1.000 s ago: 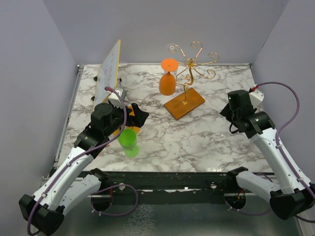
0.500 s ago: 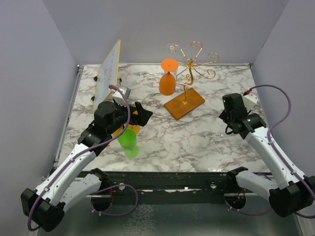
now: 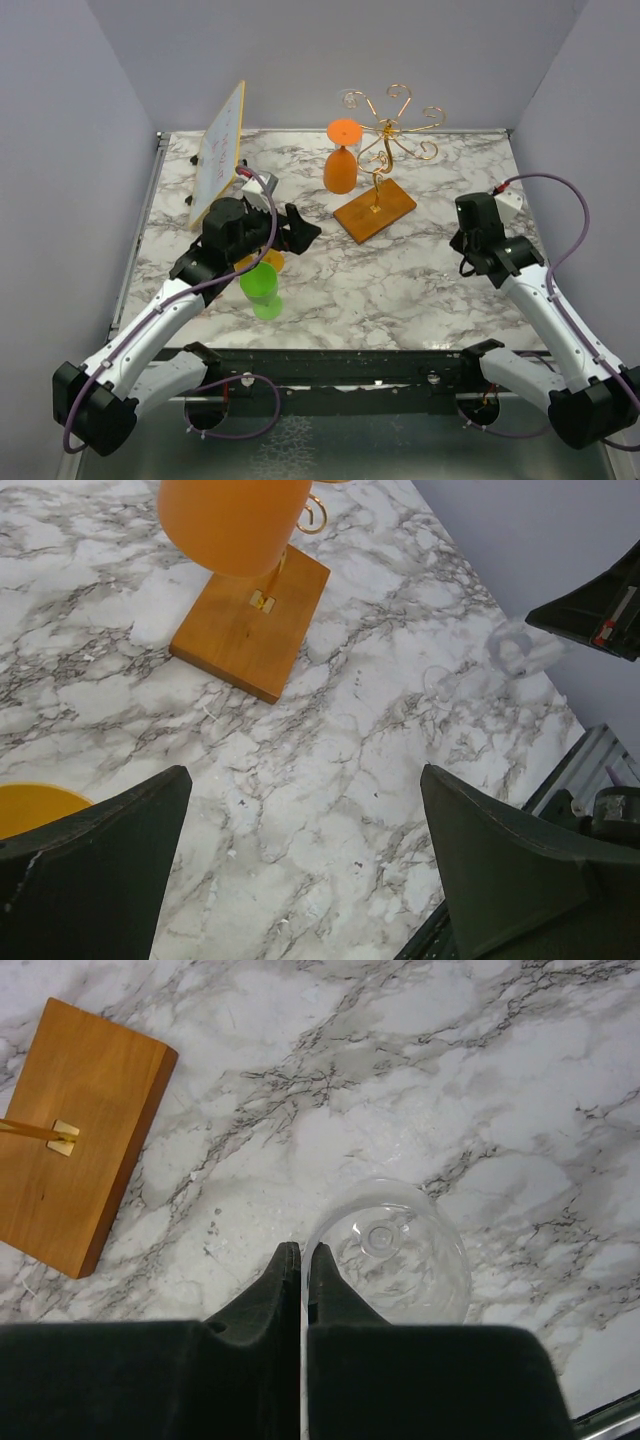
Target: Place the wine glass upside down on the wine glass rack
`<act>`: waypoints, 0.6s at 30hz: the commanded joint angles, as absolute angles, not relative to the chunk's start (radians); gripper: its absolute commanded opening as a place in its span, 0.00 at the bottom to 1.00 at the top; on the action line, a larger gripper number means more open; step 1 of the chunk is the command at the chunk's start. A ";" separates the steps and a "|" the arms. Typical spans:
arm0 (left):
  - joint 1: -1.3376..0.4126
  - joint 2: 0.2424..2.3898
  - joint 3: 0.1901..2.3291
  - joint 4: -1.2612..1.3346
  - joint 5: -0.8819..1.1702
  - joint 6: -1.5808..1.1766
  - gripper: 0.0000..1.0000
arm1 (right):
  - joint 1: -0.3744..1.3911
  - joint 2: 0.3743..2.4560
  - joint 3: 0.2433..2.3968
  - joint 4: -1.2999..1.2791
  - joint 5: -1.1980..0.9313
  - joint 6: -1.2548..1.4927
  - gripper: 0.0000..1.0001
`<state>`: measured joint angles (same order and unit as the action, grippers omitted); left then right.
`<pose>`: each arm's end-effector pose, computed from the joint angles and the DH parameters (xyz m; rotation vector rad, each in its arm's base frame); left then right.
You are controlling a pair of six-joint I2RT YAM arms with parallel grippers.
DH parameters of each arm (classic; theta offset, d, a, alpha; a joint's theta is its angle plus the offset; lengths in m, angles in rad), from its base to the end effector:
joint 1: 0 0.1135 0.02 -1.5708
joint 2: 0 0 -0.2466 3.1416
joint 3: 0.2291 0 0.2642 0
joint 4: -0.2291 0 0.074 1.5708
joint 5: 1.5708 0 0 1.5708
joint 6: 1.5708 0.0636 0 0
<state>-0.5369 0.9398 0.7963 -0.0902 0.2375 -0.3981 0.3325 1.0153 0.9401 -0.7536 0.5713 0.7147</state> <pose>0.2242 -0.1509 0.3038 0.3068 1.8614 -0.8686 0.2354 0.0449 0.2695 0.6733 2.1396 -0.1333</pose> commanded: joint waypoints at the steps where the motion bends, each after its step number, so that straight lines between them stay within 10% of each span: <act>1: -0.541 1.000 0.842 -0.048 0.340 -0.468 0.95 | 0.328 0.962 0.920 -0.710 0.511 0.687 0.01; 18: -0.747 1.315 0.962 -0.038 0.085 -0.857 0.81 | 0.328 0.717 0.675 -0.321 0.014 0.864 0.01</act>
<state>-0.7036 1.2663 0.9283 -0.0460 0.2077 -0.7185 0.3325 0.7486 0.7425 -0.4961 0.1852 0.7811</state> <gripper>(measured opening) 0.866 0.046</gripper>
